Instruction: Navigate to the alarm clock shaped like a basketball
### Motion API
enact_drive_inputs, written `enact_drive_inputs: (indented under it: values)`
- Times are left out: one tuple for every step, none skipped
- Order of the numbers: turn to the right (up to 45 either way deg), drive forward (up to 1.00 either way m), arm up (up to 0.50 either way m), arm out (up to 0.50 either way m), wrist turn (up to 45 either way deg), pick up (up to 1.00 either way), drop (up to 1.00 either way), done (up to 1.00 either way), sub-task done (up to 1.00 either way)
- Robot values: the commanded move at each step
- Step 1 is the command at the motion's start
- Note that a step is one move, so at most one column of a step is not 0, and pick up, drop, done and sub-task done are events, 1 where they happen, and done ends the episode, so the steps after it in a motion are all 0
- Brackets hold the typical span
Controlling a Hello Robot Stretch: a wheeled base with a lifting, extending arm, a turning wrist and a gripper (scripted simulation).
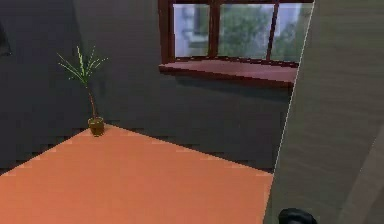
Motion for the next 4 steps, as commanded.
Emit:
enact_drive_inputs:
  values:
    - [-30.0,0.0,0.0,0.0,0.0,0.0,0.0,0.0,0.0]
    - [0.0,0.6,0.0,0.0,0.0,0.0,0.0,0.0,0.0]
    - [45.0,0.0,0.0,0.0,0.0,0.0,0.0,0.0,0.0]
    - [9.0,0.0,0.0,0.0,0.0,0.0,0.0,0.0,0.0]
